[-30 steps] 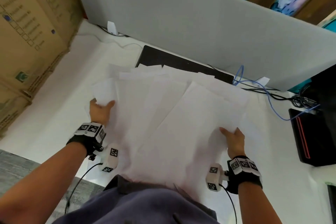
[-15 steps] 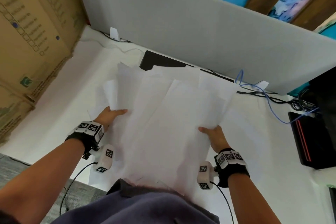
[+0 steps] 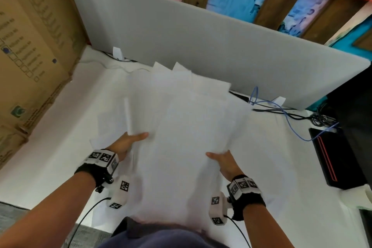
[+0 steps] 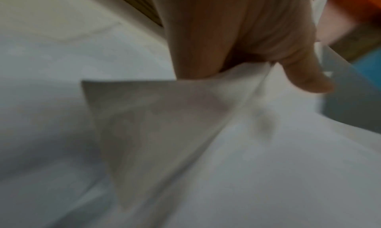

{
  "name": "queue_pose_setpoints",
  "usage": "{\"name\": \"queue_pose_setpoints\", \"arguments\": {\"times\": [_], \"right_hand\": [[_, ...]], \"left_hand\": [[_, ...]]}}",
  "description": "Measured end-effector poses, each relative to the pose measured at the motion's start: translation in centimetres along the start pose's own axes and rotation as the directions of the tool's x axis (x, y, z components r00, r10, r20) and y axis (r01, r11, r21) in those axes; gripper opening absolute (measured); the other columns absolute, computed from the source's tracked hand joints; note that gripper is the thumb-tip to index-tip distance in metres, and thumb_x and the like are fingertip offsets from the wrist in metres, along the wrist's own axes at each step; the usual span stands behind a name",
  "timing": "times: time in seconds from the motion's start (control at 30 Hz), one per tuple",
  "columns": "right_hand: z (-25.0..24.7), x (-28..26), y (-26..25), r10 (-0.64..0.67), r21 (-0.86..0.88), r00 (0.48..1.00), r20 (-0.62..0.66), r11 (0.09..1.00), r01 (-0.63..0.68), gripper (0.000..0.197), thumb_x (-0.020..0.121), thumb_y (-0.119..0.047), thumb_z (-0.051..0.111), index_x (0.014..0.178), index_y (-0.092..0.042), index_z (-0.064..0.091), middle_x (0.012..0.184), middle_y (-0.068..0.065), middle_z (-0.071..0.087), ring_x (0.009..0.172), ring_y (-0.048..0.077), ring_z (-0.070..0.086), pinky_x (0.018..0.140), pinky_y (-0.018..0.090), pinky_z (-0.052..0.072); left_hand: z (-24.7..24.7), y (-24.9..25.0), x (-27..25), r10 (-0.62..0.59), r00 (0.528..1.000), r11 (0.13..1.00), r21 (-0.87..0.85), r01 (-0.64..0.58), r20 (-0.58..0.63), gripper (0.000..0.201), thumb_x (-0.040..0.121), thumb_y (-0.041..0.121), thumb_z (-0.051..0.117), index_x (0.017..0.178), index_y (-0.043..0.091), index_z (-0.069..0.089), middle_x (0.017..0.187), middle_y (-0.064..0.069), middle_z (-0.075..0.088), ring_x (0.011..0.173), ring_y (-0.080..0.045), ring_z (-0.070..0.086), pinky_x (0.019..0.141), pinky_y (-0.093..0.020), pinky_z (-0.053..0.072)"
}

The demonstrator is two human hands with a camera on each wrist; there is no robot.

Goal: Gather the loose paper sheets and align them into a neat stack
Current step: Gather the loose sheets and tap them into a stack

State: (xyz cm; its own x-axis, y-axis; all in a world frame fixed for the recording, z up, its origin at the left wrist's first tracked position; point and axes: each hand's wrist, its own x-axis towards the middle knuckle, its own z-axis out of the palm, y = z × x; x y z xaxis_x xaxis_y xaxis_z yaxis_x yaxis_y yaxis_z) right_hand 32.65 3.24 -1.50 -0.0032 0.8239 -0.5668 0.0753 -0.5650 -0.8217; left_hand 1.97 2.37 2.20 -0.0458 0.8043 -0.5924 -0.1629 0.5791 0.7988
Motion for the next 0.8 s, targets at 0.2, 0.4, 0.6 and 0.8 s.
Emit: {"name": "queue_pose_setpoints", "arguments": {"times": [0.2,0.4,0.6,0.8], "right_hand": [[1.1,0.2,-0.2,-0.039,-0.057,0.998,-0.05,0.998,0.036,0.037,0.081,0.004,0.065,0.117,0.003,0.058,0.112,0.018,0.064,0.104,0.031,0.062,0.095,0.044,0.049],[-1.6,-0.1,0.3,-0.17,-0.087,0.961,-0.219,0.984,0.154,0.035,0.086,-0.015,0.066,0.119,-0.006,0.057,0.113,0.011,0.065,0.103,0.024,0.062,0.087,0.029,0.051],[-6.4,0.0,2.6,-0.167,-0.278,0.803,-0.572,0.961,0.001,0.052,0.091,-0.022,0.059,0.136,-0.003,0.041,0.138,0.02,0.046,0.127,0.033,0.044,0.106,0.038,0.034],[-7.2,0.0,3.0,-0.07,-0.274,0.738,-0.671,0.949,-0.159,0.067,0.087,-0.032,0.062,0.142,-0.009,0.032,0.147,0.02,0.032,0.135,0.037,0.027,0.108,0.051,0.028]], "left_hand": [[2.6,-1.2,1.5,0.027,0.999,0.938,0.347,-0.014,-0.031,0.025,0.076,-0.009,0.069,0.092,0.005,0.056,0.08,-0.005,0.057,0.089,-0.025,0.055,0.084,-0.036,0.046],[1.9,-2.4,1.4,0.067,0.988,0.963,0.268,-0.027,-0.14,0.031,0.079,-0.011,0.064,0.104,0.003,0.053,0.082,-0.008,0.058,0.09,-0.027,0.054,0.081,-0.032,0.04],[-0.2,-2.6,1.8,0.098,0.959,0.984,0.167,-0.054,-0.267,0.036,0.077,-0.007,0.067,0.11,-0.003,0.052,0.099,-0.018,0.057,0.095,-0.033,0.055,0.083,-0.037,0.041],[-1.1,-1.4,2.4,0.056,0.971,0.998,-0.026,-0.063,-0.234,0.051,0.074,-0.002,0.071,0.121,-0.003,0.052,0.117,-0.017,0.061,0.107,-0.031,0.056,0.102,-0.043,0.039]]}}
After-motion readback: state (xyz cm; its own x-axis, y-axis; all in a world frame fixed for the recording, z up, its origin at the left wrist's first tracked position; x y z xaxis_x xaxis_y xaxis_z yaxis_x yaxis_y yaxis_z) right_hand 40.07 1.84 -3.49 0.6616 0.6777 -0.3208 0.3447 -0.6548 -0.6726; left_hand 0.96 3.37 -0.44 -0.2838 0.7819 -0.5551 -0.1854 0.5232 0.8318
